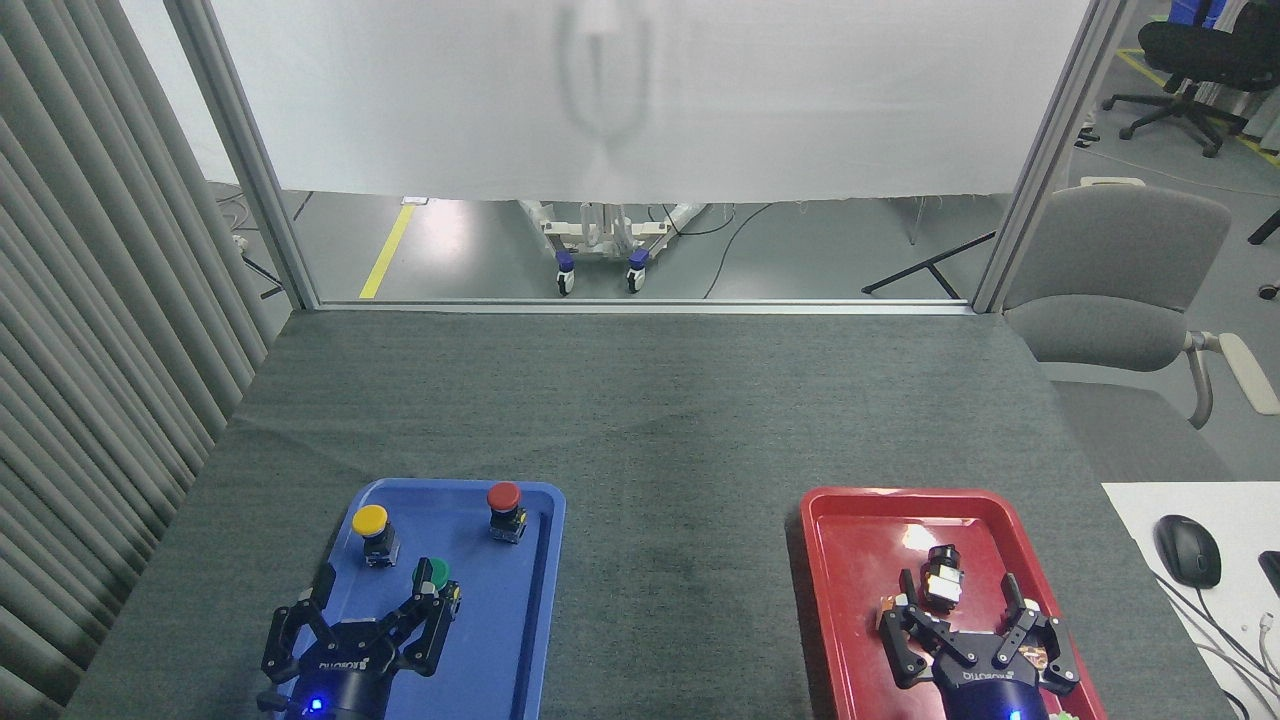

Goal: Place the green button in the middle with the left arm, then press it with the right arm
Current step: 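Lower the left hand onto the green button on the blue tray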

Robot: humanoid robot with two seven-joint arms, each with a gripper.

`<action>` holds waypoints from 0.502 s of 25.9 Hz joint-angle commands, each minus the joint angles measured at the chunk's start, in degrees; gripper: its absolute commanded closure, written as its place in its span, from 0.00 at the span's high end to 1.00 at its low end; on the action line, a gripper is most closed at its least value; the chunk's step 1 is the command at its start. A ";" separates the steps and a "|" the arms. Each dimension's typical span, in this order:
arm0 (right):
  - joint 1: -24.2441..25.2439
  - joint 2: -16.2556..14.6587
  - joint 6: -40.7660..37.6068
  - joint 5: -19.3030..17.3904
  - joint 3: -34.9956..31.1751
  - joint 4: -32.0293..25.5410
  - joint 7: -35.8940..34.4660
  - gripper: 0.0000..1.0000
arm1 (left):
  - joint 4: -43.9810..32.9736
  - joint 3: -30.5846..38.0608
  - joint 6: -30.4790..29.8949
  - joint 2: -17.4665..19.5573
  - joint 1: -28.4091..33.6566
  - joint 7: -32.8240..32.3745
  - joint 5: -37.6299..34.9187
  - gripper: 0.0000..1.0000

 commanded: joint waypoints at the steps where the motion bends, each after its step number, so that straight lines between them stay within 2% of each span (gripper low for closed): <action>1: 0.00 -0.04 0.09 0.05 0.01 0.00 0.00 1.00 | 0.24 0.00 -0.05 0.00 0.00 0.03 0.03 1.00; 5: 0.18 -0.04 0.18 0.05 0.01 0.09 0.00 1.00 | -0.20 -0.09 0.04 0.00 0.44 0.90 -0.76 1.00; 9: 0.26 -0.04 0.27 0.05 0.01 0.00 0.00 1.00 | -0.20 -0.09 -0.05 0.00 0.88 4.86 -0.76 1.00; 13: 0.26 -0.04 0.36 0.05 0.01 0.00 0.00 1.00 | -0.02 -0.09 -0.84 0.09 0.62 4.33 -0.59 1.00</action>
